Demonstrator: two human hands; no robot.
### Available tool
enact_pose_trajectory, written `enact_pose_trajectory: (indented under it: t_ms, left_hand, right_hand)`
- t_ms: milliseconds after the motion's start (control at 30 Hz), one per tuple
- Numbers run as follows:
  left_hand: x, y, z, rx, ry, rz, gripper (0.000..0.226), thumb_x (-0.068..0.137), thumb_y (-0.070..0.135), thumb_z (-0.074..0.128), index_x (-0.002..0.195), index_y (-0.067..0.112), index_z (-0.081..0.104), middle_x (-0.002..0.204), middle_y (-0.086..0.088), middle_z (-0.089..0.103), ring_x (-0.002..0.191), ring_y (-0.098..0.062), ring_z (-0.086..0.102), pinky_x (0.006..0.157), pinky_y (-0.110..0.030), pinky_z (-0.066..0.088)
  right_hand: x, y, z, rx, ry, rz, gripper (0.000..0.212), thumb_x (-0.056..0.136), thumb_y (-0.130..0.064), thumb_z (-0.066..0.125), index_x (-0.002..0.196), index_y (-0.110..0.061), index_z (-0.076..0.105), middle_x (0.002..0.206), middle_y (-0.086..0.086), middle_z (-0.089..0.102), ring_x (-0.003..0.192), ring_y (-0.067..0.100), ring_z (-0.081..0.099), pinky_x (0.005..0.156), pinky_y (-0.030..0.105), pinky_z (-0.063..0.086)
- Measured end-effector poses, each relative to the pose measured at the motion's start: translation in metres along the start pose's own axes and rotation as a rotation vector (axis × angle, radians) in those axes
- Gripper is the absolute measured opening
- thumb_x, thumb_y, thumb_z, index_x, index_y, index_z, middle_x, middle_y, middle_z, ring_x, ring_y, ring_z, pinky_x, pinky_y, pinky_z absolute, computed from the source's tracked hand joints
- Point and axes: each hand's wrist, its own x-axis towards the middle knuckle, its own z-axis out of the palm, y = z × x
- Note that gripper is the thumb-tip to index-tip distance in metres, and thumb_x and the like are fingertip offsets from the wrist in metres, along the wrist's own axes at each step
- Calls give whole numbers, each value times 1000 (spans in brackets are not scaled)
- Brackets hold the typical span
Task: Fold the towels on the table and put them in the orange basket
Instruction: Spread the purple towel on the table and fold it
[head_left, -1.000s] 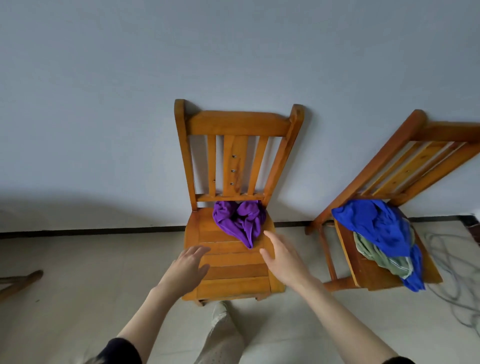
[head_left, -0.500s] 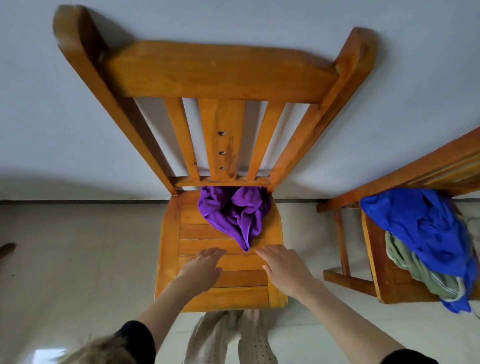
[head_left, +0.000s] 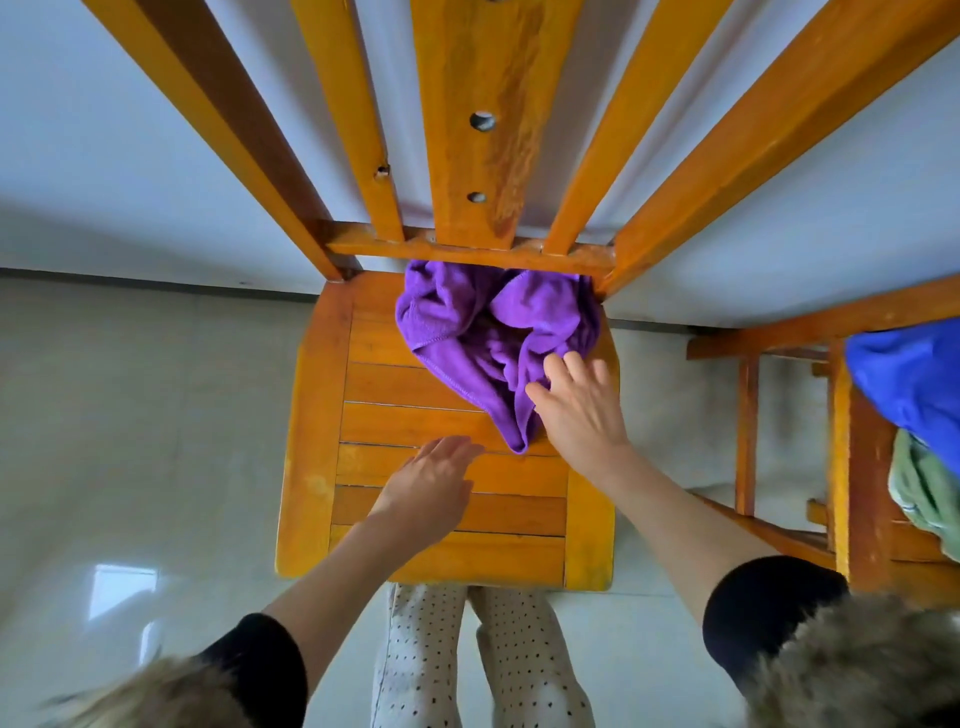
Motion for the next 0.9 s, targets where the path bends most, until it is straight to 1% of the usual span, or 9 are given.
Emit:
enact_pose_trajectory:
  t_ms: [100, 267, 467, 567, 633, 700, 733, 800, 900]
  left_hand:
    - [1, -1, -4, 15, 16, 17, 45, 96, 16, 45, 140, 23, 37, 147, 3, 36, 136, -17, 30, 108, -33, 32]
    - [2, 2, -5, 169, 24, 65, 49, 96, 12, 43, 142, 24, 31, 153, 0, 24, 142, -19, 19, 111, -34, 29]
    - [35, -12, -4, 609, 162, 241, 65, 92, 10, 41, 149, 22, 11, 159, -4, -9, 144, -31, -13, 113, -53, -9]
    - [51, -22, -4, 767, 182, 235, 60, 94, 13, 38, 148, 23, 16, 156, -6, 14, 145, -31, -1, 103, -61, -20]
    - [53, -22, -6, 805, 208, 203, 50, 88, 17, 49, 137, 25, 42, 135, -4, 47, 138, -28, 28, 105, -64, -9]
    - [48, -20, -8, 874, 263, 204, 34, 69, 22, 71, 103, 26, 69, 96, 1, 65, 110, -24, 58, 104, -63, 26]
    - [43, -20, -9, 866, 296, 222, 27, 60, 21, 77, 86, 24, 73, 80, 2, 66, 93, -22, 64, 97, -61, 38]
    - [32, -23, -10, 748, 323, 248, 19, 53, 16, 82, 69, 19, 71, 62, 0, 61, 72, -23, 64, 90, -60, 44]
    - [11, -25, -23, 535, 267, 219, 21, 60, 19, 86, 73, 14, 71, 61, -3, 61, 65, -24, 63, 89, -52, 48]
  right_hand:
    - [3, 5, -3, 43, 30, -21, 5, 70, -14, 64, 67, -15, 69, 78, 6, 61, 74, 26, 60, 60, 32, 44]
    - [-4, 2, -2, -40, 17, -165, 32, 79, -16, 38, 84, -24, 69, 95, 1, 66, 83, 21, 61, 67, 31, 47]
    - [7, -3, 28, -33, 72, -138, 33, 82, -21, 37, 71, -23, 68, 90, 1, 65, 84, 22, 62, 69, 31, 47]
    - [9, -1, 39, 76, 181, -74, 16, 78, -14, 59, 65, -16, 67, 83, 4, 63, 80, 26, 61, 65, 33, 44]
    - [5, 1, 39, 214, 226, -45, 11, 74, -12, 67, 63, -12, 68, 79, 4, 63, 79, 28, 60, 66, 34, 44]
    - [-2, 3, 34, 362, 237, -43, 9, 73, -10, 67, 64, -9, 68, 77, 4, 65, 80, 28, 61, 69, 35, 45]
    - [-6, 4, 28, 444, 209, -31, 9, 74, -8, 65, 65, -7, 66, 77, 6, 66, 80, 29, 61, 70, 36, 45]
    - [-15, 8, 14, 607, 141, 30, 10, 78, -7, 63, 70, -2, 65, 76, 10, 67, 78, 30, 62, 71, 38, 47]
    - [-28, 19, -11, 763, 97, 148, 9, 84, -12, 64, 82, -4, 67, 81, 11, 70, 77, 30, 63, 69, 36, 48]
